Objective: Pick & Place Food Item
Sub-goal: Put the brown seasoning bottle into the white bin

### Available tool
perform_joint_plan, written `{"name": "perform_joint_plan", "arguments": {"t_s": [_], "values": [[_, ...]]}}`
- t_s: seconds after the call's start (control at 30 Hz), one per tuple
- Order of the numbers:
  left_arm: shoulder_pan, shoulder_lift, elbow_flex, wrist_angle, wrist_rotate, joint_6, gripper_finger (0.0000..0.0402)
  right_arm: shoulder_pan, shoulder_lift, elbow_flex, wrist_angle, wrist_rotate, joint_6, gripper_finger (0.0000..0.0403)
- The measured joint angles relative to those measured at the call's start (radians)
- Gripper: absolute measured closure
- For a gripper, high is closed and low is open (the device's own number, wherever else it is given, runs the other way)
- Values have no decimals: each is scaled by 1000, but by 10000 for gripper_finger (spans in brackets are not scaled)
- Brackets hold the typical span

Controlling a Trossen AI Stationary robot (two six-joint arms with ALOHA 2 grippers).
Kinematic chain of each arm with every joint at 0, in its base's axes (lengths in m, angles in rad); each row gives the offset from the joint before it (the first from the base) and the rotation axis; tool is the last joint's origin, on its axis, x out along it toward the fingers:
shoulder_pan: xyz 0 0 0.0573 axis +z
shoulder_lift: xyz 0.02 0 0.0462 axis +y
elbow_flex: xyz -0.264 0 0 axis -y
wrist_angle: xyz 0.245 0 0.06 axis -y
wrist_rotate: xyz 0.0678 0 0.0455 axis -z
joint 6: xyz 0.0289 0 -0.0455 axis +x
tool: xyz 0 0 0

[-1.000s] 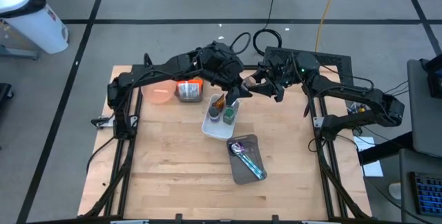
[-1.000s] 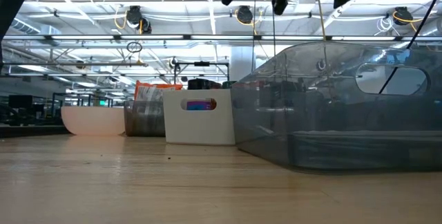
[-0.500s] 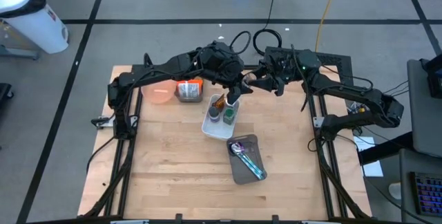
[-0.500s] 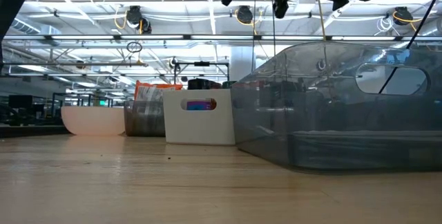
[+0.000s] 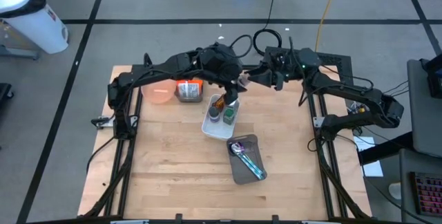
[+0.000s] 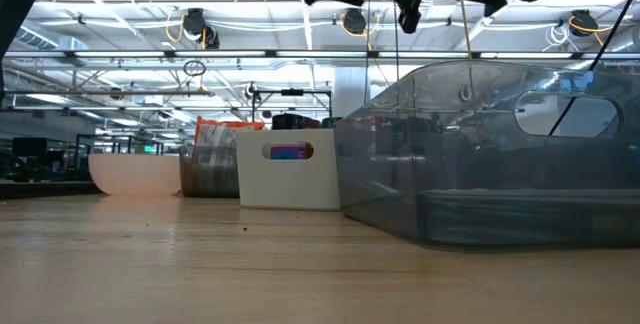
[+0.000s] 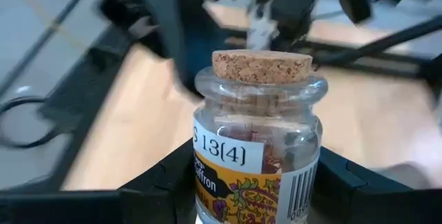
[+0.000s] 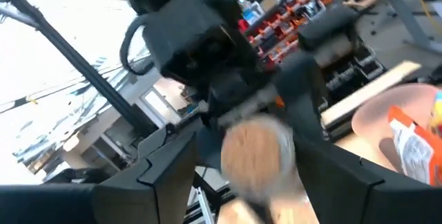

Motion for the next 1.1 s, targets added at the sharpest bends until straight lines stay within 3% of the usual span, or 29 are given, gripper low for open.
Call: {"name": "perform_joint_plan", "arguments": {"t_s": [0.17, 0.37, 0.63, 1.1], "values": [[-2, -3, 86, -141, -150, 68, 209, 0, 0, 0, -82, 24, -1, 170], [-7, -4, 159, -312, -218, 115, 209, 19, 27, 0, -52, 81, 9, 170], [-18, 0, 164, -435, -253, 114, 209, 66, 101, 17, -51, 156, 17, 169], [-38, 14, 164, -527, -251, 88, 209, 111, 241, 147, -60, 158, 9, 170]]}}
